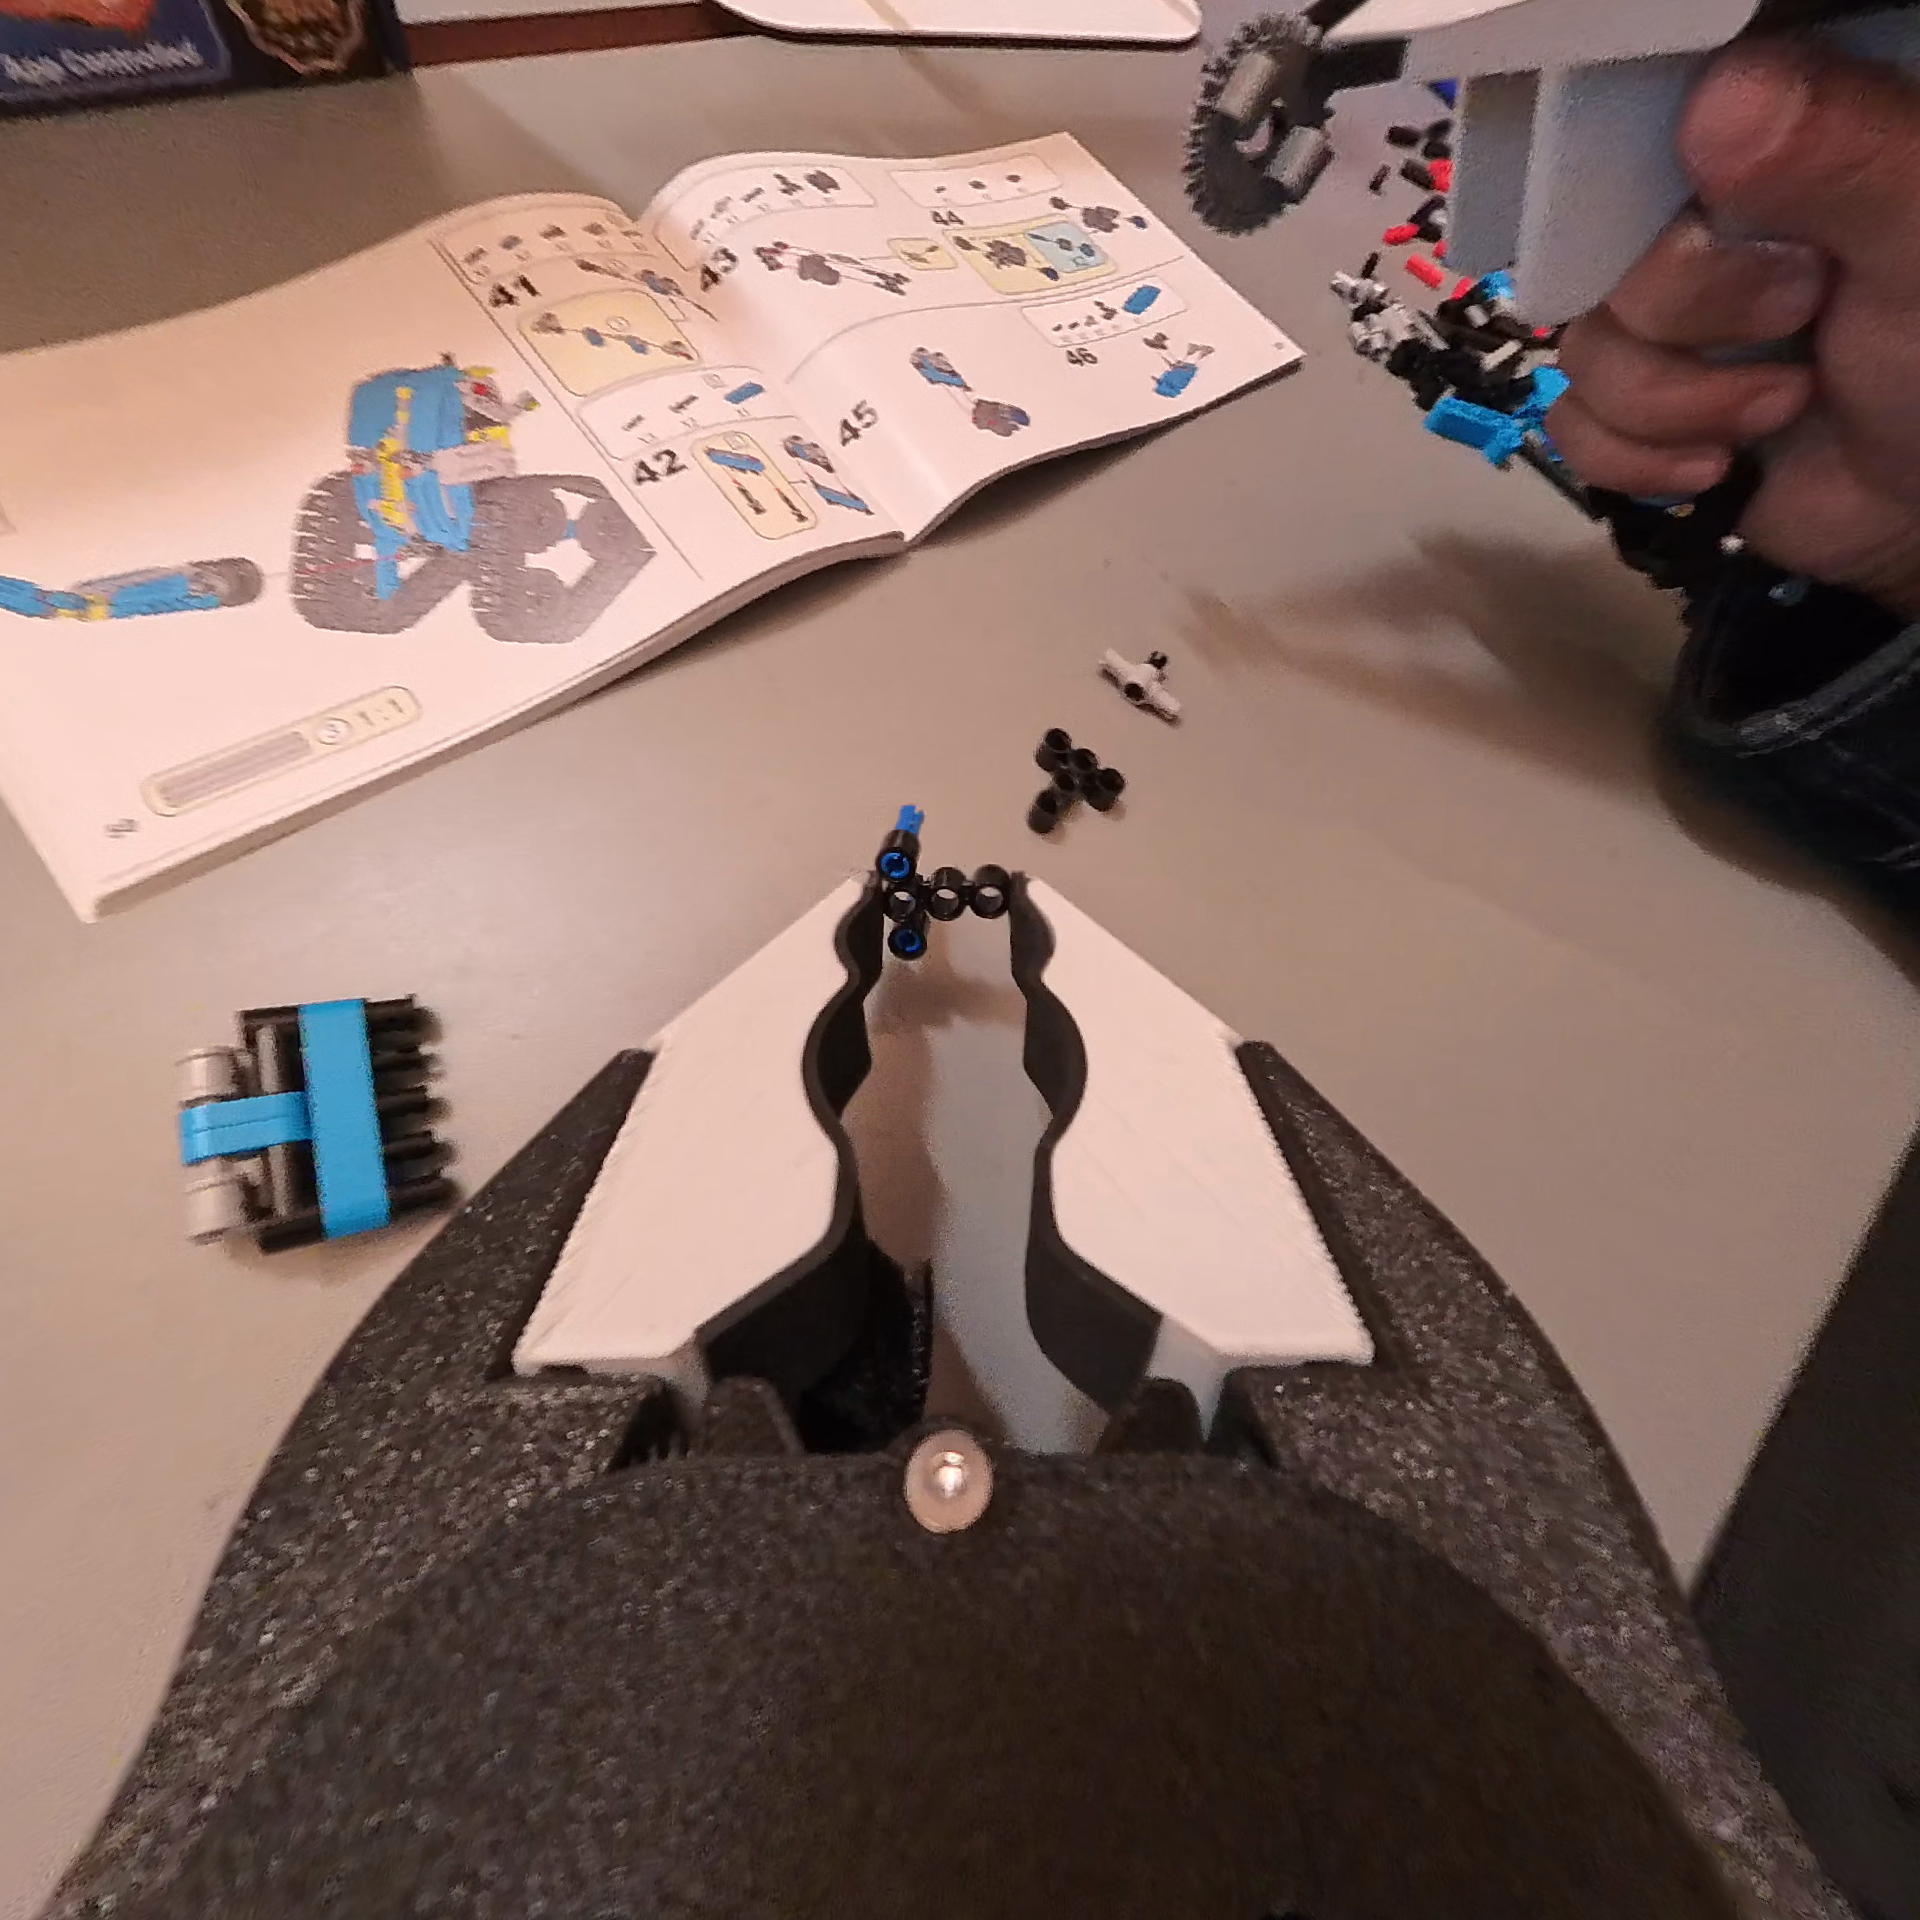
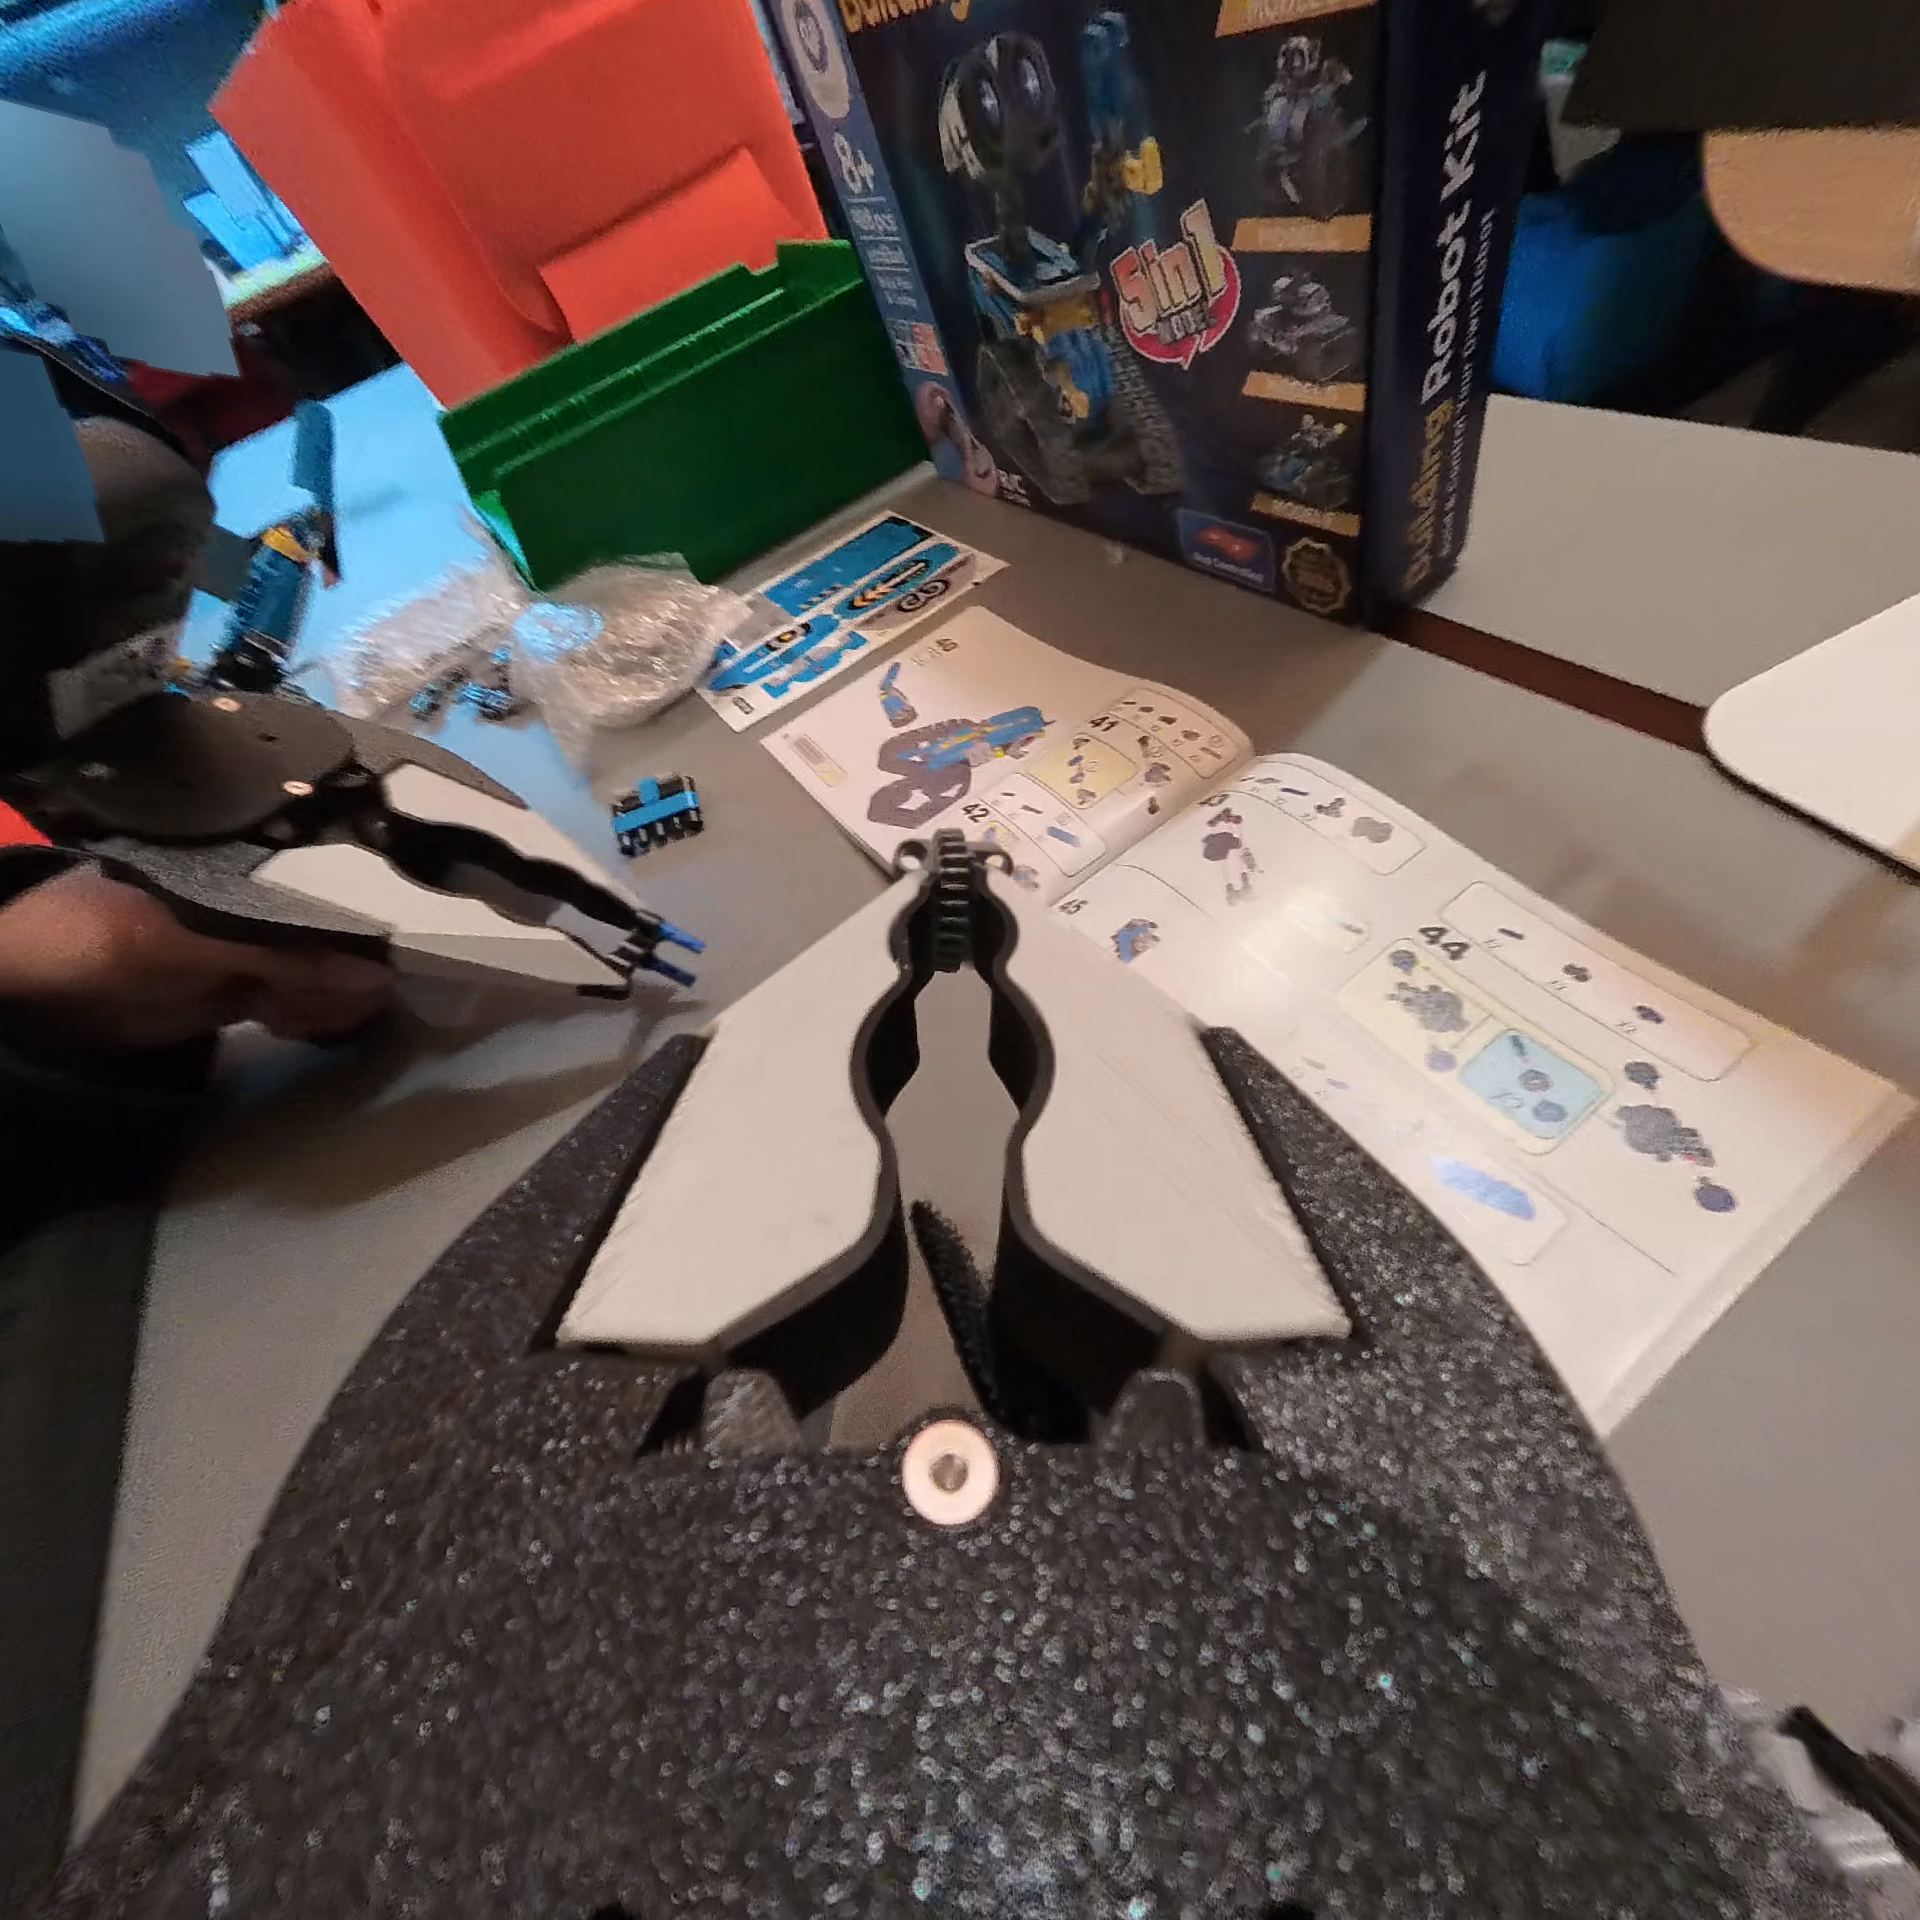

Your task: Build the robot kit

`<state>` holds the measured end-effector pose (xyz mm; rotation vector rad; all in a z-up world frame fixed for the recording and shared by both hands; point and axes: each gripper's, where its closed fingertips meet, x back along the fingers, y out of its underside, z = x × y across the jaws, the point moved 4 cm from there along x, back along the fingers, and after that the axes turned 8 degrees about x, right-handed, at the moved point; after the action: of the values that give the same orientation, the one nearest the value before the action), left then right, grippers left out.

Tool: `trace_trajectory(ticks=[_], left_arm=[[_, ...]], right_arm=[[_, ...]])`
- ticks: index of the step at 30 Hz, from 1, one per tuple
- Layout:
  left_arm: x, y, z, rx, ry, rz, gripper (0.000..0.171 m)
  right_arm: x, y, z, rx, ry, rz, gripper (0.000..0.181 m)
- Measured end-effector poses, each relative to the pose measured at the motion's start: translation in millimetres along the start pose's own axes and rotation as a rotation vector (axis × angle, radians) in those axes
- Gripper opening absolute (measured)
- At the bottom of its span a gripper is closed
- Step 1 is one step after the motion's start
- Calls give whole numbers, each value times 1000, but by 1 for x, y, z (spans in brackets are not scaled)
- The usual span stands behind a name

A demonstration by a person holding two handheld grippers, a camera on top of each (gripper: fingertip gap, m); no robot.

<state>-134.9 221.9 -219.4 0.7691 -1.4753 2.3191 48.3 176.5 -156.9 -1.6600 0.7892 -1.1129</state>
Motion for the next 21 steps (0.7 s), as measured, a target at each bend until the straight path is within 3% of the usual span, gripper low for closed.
trace_trajectory(ticks=[3, 10, 13, 15, 17, 21], left_arm=[[-4, 4, 5, 19, 40, -33, 24], [-11, 16, 8, 37, 52, -113, 30], [-6, 6, 8, 44, 44, -49, 41], [4, -12, 12, 49, 72, 75, 41], [20, -34, 26, 73, 192, 226, 39], [49, -57, 48, 204, 488, 395, 35]], right_arm=[[-1, -2, -2, 81, 60, 2, 5], [-6, -17, -37, 451, 173, 56, 5], [-6, -25, -52, 461, 164, 112, 5], [-7, -29, -63, 453, 144, 144, 5], [-12, -29, -73, 324, 54, 179, 5], [-19, -33, -91, -222, -301, 286, 5]])
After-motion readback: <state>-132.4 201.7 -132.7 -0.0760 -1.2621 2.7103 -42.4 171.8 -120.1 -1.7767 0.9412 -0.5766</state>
